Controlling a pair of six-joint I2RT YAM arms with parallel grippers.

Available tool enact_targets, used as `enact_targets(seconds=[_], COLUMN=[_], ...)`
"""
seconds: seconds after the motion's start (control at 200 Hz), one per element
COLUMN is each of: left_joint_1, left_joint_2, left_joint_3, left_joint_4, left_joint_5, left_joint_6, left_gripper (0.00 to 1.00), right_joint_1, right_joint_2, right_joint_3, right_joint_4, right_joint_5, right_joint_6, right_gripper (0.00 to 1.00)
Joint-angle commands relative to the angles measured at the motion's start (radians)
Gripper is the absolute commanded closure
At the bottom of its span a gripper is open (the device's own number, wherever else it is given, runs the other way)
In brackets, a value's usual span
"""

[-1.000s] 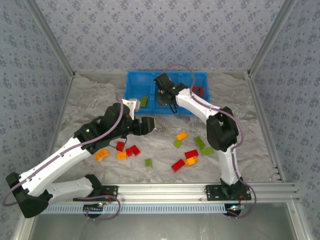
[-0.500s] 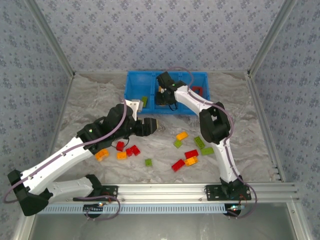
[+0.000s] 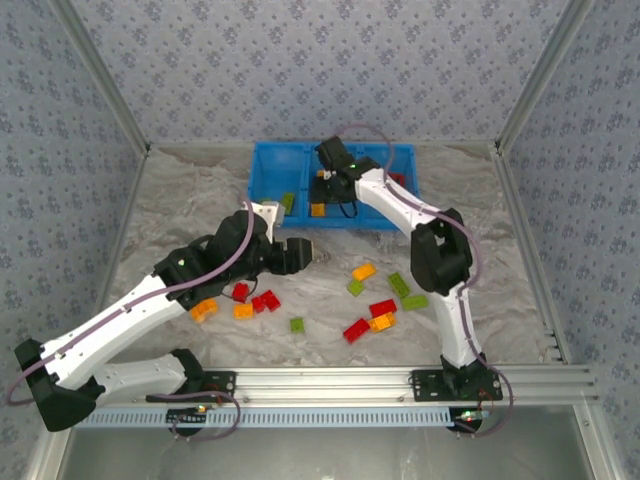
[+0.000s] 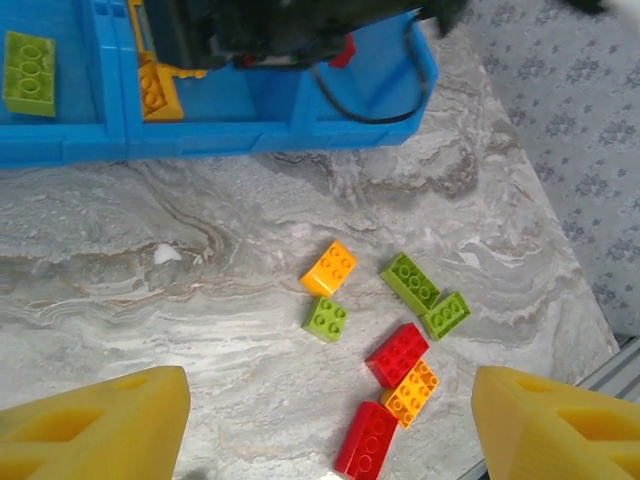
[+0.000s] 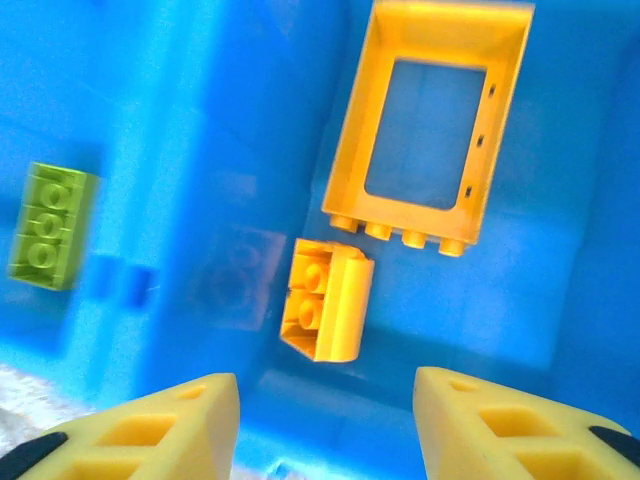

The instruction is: Sort the legos into containers by color

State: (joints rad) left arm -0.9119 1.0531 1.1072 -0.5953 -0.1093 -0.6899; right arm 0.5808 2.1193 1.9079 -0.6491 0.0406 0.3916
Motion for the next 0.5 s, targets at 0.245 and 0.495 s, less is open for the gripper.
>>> enact_targets(seconds=[0.245, 0.495], left_joint_1=[0.073, 0.168], left_joint_2=[-0.038, -0.125], left_joint_3=[0.022, -0.081], left_joint_4=[-0.335, -0.367], left_joint_5=[-0.104, -0.063], left_joint_6=[-0.106, -0.136], left_gripper=[0.25, 0.25], right_joint_1=[0.207, 0.496], right_joint_2=[-0.596, -0.912], right_joint_3=[-0.582, -1.004], right_joint_4=[0.371, 0.53], right_joint_5=[0.146, 0.262], right_joint_6=[-0.138, -0.148], right_gripper=[0.47, 0.46])
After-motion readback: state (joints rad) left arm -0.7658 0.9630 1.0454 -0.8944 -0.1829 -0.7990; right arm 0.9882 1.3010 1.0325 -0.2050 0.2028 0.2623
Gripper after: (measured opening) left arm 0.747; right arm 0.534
